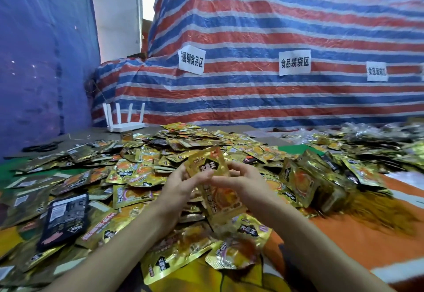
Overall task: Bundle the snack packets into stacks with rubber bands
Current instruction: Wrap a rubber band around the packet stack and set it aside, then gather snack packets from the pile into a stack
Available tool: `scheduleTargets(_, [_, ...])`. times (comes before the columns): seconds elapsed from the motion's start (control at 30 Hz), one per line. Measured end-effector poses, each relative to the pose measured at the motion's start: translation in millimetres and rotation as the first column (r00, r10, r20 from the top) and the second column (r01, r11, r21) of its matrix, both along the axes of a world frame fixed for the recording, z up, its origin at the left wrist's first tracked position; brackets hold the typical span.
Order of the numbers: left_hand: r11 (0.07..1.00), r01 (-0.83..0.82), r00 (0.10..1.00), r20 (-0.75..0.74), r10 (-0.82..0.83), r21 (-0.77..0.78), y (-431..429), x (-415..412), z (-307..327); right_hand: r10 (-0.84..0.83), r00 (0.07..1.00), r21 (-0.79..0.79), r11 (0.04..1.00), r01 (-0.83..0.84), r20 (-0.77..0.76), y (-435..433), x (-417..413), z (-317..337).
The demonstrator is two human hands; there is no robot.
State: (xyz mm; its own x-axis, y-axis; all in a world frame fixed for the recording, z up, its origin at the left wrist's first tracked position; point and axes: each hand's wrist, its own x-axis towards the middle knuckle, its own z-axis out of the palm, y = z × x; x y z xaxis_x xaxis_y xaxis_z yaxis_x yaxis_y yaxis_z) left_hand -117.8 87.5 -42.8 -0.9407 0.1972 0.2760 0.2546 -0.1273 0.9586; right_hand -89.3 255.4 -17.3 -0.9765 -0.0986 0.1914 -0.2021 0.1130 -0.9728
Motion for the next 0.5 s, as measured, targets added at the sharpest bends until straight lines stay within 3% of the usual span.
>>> scheduleTargets(0.13, [0.988, 0.003, 0.991, -0.129, -0.023, -0.156, -1, 4, 2, -0.171, 0.980, 0.222, 0.956, 0.191, -0.104, 28, 7, 15])
scheduleTargets(0.23, [0.964, -0.054, 0.969, -0.249, -0.013, -0.261, 0, 8, 1, -0.306, 0.926, 0.447, 0.812, 0.375, -0.222, 55, 3, 22])
scheduleTargets(0.3, [0.945, -0.112, 0.947, -0.320, 0.009, -0.306, 1, 10, 1, -0.375, 0.872, 0.598, 0.635, 0.489, -0.315, 72, -2, 21])
scheduleTargets(0.37, [0.921, -0.167, 0.925, -0.380, 0.022, -0.353, -1, 11, 1, -0.399, 0.811, 0.733, 0.371, 0.570, -0.428, 85, -7, 19])
scheduleTargets(0.43, [0.900, -0.200, 0.904, -0.426, 0.018, -0.386, -2, 10, -1, -0.374, 0.756, 0.788, 0.097, 0.607, -0.537, 95, -12, 13])
scheduleTargets(0.5, [0.897, -0.204, 0.896, -0.444, 0.009, -0.391, -4, 8, -2, -0.360, 0.718, 0.788, -0.088, 0.610, -0.596, 101, -17, 8])
